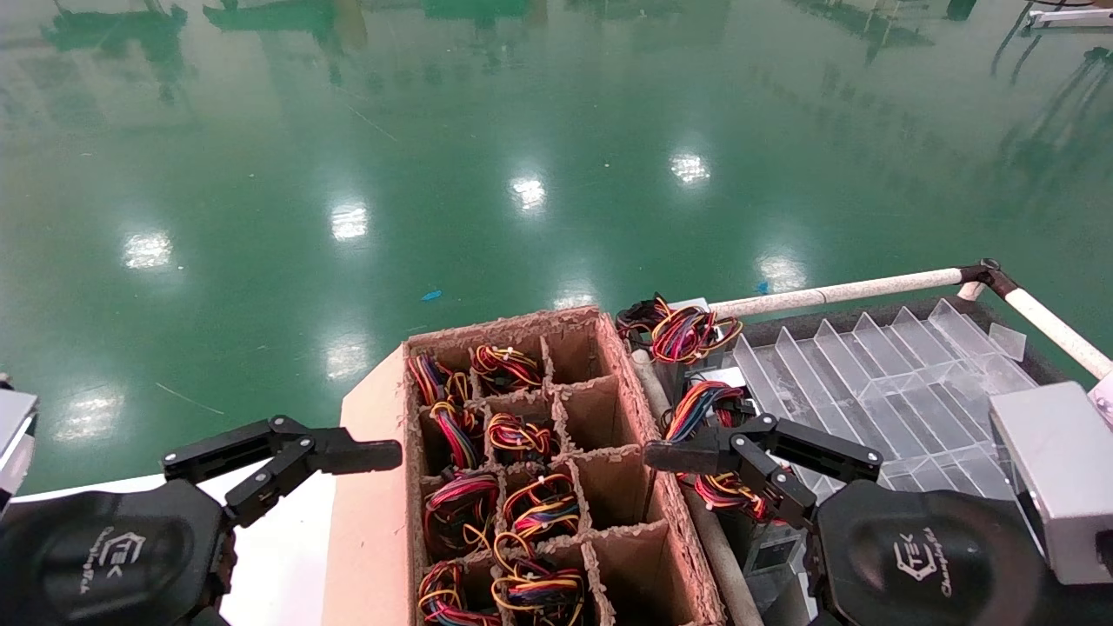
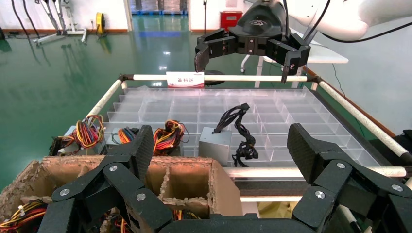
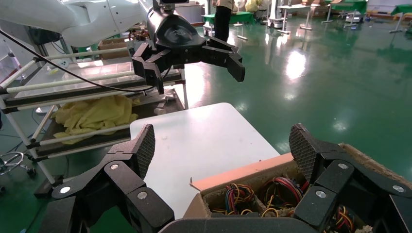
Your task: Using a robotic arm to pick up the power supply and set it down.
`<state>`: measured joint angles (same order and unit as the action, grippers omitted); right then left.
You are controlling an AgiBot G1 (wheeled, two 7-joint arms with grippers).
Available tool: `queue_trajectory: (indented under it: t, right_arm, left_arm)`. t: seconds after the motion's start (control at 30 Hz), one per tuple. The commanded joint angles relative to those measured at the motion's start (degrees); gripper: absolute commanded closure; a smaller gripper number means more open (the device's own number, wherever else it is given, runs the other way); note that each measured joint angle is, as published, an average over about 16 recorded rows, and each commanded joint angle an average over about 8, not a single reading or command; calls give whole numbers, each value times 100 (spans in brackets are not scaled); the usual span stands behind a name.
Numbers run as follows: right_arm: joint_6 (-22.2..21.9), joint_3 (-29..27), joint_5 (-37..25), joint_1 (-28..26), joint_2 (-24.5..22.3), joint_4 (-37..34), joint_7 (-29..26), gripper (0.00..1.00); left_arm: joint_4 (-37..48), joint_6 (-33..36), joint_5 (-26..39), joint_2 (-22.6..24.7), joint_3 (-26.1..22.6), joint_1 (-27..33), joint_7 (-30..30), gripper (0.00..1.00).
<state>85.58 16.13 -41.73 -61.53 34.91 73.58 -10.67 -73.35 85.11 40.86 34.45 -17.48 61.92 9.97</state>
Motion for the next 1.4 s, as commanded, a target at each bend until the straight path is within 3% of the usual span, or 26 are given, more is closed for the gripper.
queue_trajectory:
  t: [0.03,1.4]
  right_arm:
    - [0,0,0,0,0,0,0,0]
    - [0,0,0,0,0,0,0,0]
  left_arm:
    - [0,0,0,0,0,0,0,0]
    - [0,0,0,0,0,0,0,0]
